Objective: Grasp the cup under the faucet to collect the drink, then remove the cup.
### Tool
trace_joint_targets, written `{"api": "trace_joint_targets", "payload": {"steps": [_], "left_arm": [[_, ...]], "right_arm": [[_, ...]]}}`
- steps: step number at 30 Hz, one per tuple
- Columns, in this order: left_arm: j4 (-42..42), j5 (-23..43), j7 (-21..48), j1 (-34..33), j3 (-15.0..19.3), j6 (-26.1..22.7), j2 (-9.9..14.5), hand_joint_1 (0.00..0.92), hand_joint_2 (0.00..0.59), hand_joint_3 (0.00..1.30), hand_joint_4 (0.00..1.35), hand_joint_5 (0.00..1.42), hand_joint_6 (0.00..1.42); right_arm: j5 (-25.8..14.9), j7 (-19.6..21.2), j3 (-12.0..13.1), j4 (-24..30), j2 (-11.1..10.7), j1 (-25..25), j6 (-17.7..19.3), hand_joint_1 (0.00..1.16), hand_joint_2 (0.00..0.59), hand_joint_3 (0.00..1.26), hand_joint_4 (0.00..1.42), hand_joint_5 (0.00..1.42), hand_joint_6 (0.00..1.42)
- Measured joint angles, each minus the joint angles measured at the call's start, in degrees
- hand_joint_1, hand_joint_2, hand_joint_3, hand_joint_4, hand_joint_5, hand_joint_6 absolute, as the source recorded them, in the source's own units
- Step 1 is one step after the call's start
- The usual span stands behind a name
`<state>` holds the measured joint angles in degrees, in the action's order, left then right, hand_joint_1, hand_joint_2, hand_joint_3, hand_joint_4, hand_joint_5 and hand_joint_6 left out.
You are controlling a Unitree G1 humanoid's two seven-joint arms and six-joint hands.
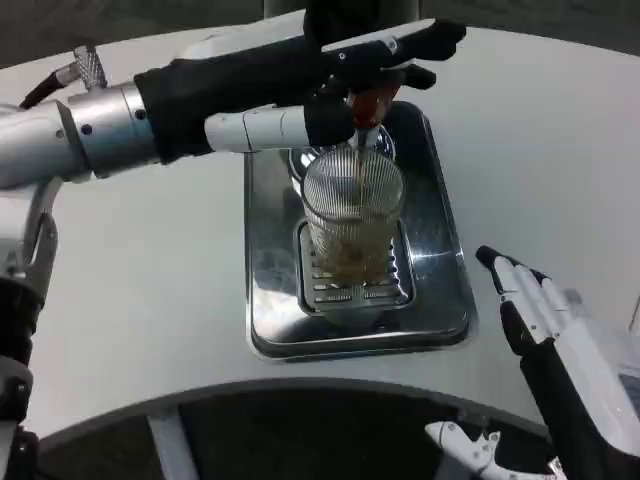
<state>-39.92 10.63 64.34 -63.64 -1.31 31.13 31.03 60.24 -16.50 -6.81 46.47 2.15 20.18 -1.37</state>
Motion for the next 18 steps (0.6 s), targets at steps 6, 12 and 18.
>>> {"api": "trace_joint_targets", "payload": {"steps": [6, 12, 18], "left_arm": [[0.01, -0.45, -0.17, 0.13, -0.36, 2.68, 0.18, 0.000, 0.006, 0.02, 0.00, 0.06, 0.00], [0.04, -0.50, -0.74, 0.48, -0.70, 4.36, 0.23, 0.000, 0.006, 0.02, 0.00, 0.06, 0.00], [0.04, -1.26, -1.39, 0.53, -1.03, 5.64, 0.48, 0.000, 0.006, 0.02, 0.00, 0.06, 0.00]], "right_arm": [[-0.74, 2.78, -1.58, -3.78, 0.64, -4.13, -1.80, 0.59, 0.255, 0.00, 0.00, 0.00, 0.00], [-1.51, 4.57, -2.83, -6.21, 0.69, -6.94, -3.91, 0.59, 0.255, 0.00, 0.00, 0.00, 0.00], [-3.80, 6.23, -3.11, -9.18, 0.66, -10.41, -5.51, 0.58, 0.253, 0.00, 0.00, 0.00, 0.00]]}}
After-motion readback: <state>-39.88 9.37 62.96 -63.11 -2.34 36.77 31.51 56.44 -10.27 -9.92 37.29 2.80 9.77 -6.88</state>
